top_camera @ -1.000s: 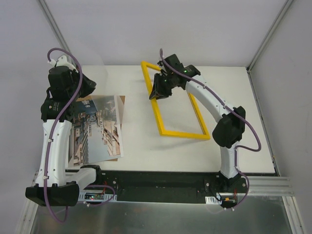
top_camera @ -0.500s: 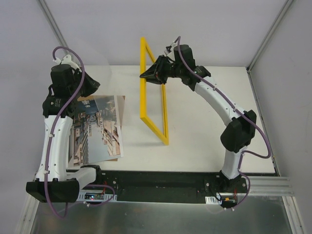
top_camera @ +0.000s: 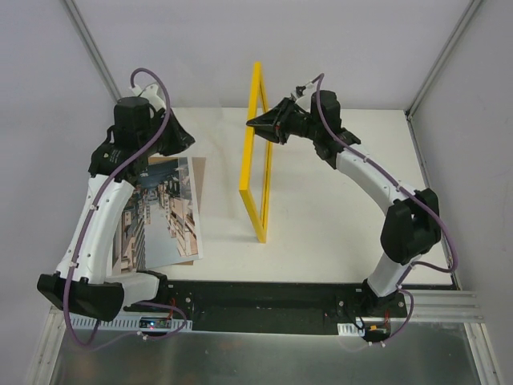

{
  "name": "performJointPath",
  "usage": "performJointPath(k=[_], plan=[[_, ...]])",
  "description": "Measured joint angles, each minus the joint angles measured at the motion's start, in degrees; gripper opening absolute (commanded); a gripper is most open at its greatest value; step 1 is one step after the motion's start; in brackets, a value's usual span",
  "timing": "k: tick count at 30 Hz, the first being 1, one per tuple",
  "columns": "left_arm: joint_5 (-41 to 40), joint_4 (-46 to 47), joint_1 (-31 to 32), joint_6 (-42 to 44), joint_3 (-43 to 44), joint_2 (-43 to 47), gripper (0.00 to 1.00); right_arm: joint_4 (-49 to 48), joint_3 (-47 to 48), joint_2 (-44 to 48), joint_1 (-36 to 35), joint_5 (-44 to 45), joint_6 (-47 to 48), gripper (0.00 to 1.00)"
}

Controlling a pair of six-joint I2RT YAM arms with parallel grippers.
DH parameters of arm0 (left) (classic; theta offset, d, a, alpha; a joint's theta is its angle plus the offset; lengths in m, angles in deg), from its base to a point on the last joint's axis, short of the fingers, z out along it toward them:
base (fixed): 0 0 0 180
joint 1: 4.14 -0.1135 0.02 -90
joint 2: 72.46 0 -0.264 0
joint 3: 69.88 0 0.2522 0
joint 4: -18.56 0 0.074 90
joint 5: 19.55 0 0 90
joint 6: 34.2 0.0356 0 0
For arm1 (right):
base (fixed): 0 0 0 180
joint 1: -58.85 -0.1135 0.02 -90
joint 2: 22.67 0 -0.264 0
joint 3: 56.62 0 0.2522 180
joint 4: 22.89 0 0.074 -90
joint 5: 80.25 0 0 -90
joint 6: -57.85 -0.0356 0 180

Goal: Put the photo into the frame

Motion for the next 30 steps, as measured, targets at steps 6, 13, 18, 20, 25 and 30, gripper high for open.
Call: performJointPath(k=[6, 13, 18, 20, 25, 30], plan=[[-3.96, -1.14, 9.51, 0.79, 2.12, -3.26, 0.00, -6.14, -5.66, 2.78, 1.99, -1.60, -2.67, 0.11], [-9.05, -2.03, 16.92, 1.07, 3.78, -6.75, 0.00, -8.70, -8.76, 4.59, 3.50, -3.21, -3.45, 0.21], [-11.43, -2.21, 20.63, 1.07, 4.66, -8.22, 0.00, -8.98, -10.29, 5.90, 4.26, -3.89, -3.37, 0.29], [-12.07, -2.21, 21.68, 1.07, 5.01, -8.63, 0.00, -9.05, -10.91, 6.45, 4.55, -4.09, -3.34, 0.31], [-13.53, -2.21, 24.22, 1.11, 5.84, -9.97, 0.00, -8.94, -11.56, 7.21, 5.29, -4.76, -2.78, 0.35], [-14.08, -2.25, 27.08, 1.38, 6.80, -11.78, 0.00, -9.03, -12.09, 7.63, 5.92, -5.25, -2.21, 0.41]])
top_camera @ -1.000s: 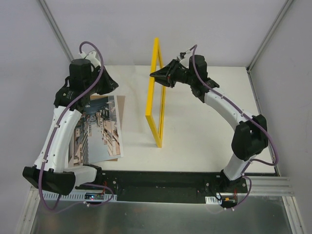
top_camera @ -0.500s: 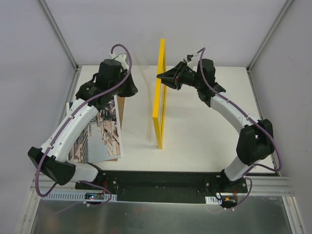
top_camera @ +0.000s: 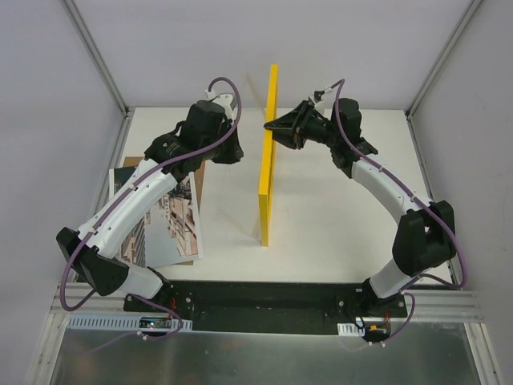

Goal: Put the photo into the frame

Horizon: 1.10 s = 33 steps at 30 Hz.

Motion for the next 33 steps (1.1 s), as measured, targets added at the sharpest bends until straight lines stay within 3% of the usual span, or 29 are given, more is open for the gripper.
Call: performJointPath(k=[9, 15, 25, 33], plan=[[-1.25, -0.04, 3.08, 0.37, 1.66, -2.34, 0.00, 2.19, -1.16, 2.19, 1.66, -0.13, 2.58, 0.47], [-2.01, -0.04, 4.15, 0.39, 2.12, -3.56, 0.00, 11.50, 0.79, 3.50, 2.05, 0.13, 8.76, 0.54], [-2.36, -0.09, 5.01, 0.42, 3.89, -5.07, 0.00, 36.06, 16.98, 3.39, 1.79, 5.20, 25.31, 0.62], [-2.38, -0.07, 5.70, 0.42, 4.83, -6.27, 0.00, 58.62, 38.10, -2.80, -2.71, 18.27, 38.58, 0.64]])
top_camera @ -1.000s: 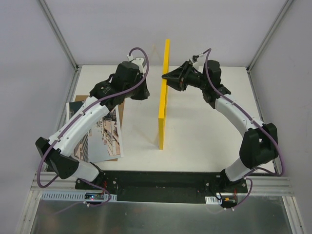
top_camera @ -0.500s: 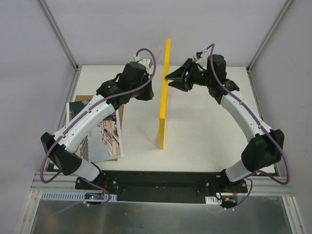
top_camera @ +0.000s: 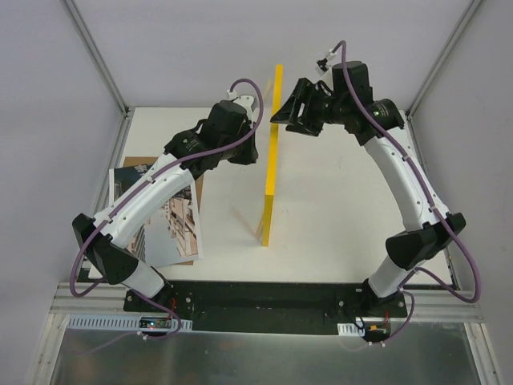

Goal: Put the photo into the frame

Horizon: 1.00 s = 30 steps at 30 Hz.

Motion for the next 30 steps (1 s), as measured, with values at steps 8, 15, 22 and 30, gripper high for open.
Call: performJointPath(k=[8, 15, 22, 30], plan=[[-0.04, 0.00, 0.02, -0.02, 0.00, 0.00, 0.00, 12.09, 9.14, -7.15, -4.70, 11.89, 6.75, 0.66], [-0.09, -0.02, 0.02, 0.00, 0.00, -0.02, 0.00, 13.64, 11.63, -7.74, -7.26, 18.51, 8.83, 0.68], [-0.15, -0.02, 0.66, 0.00, 0.00, -0.04, 0.00, 16.15, 13.79, -8.02, -8.79, 22.40, 9.92, 0.69], [-0.15, 0.00, 0.68, -0.02, 0.00, -0.04, 0.00, 16.65, 14.08, -8.24, -10.05, 24.90, 10.16, 0.69]])
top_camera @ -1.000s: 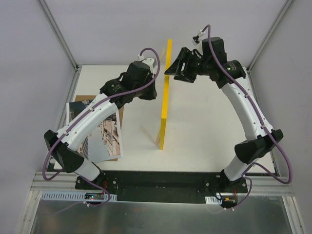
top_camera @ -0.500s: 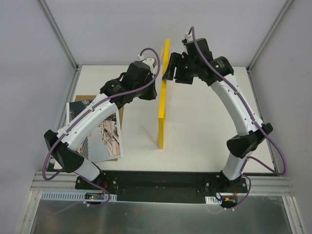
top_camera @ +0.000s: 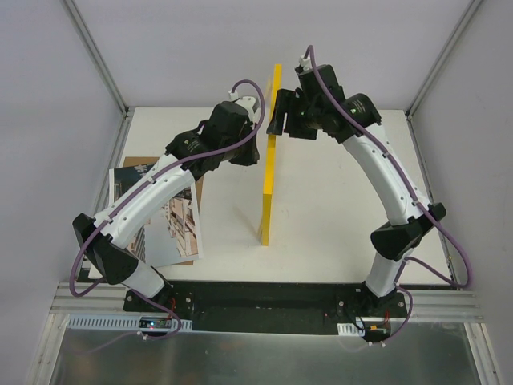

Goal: Put the photo into the frame

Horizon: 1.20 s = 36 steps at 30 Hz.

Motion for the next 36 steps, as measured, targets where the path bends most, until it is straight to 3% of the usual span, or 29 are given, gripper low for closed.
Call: performJointPath(k=[15, 36], plan=[[0.00, 0.00, 0.00, 0.02, 0.00, -0.22, 0.00, 1.03, 2.03, -0.96, -3.10, 5.07, 1.33, 0.71], [0.00, -0.04, 0.02, 0.02, 0.39, -0.79, 0.00, 1.05, 1.95, -0.61, -3.82, 5.51, 1.42, 0.71]])
